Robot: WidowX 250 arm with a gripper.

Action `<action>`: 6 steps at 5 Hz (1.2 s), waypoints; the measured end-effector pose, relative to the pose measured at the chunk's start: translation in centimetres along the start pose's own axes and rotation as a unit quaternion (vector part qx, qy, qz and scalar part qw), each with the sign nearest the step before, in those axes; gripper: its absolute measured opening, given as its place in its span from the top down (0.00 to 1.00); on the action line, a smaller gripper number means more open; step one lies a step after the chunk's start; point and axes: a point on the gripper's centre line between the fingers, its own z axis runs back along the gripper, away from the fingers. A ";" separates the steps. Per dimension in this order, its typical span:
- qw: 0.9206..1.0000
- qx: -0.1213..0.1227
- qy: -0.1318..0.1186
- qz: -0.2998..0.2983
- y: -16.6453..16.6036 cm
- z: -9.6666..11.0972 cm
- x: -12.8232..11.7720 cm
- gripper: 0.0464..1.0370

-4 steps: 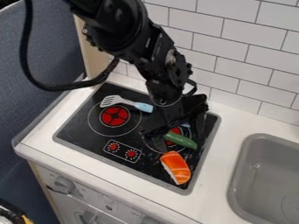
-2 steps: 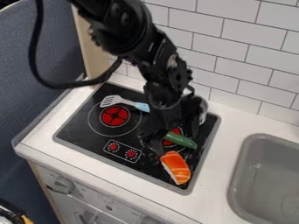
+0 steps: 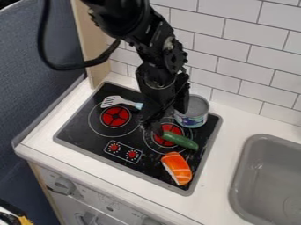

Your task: Take the blue spatula and put it on the right burner pushing the orange thing to the left burner

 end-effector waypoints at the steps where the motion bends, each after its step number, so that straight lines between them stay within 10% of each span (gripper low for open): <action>1: 0.997 0.012 -0.034 0.069 -1.1 -1.1 2.2 0.04; 6: 0.974 0.099 -0.082 0.187 -2.6 -8.6 7.7 0.07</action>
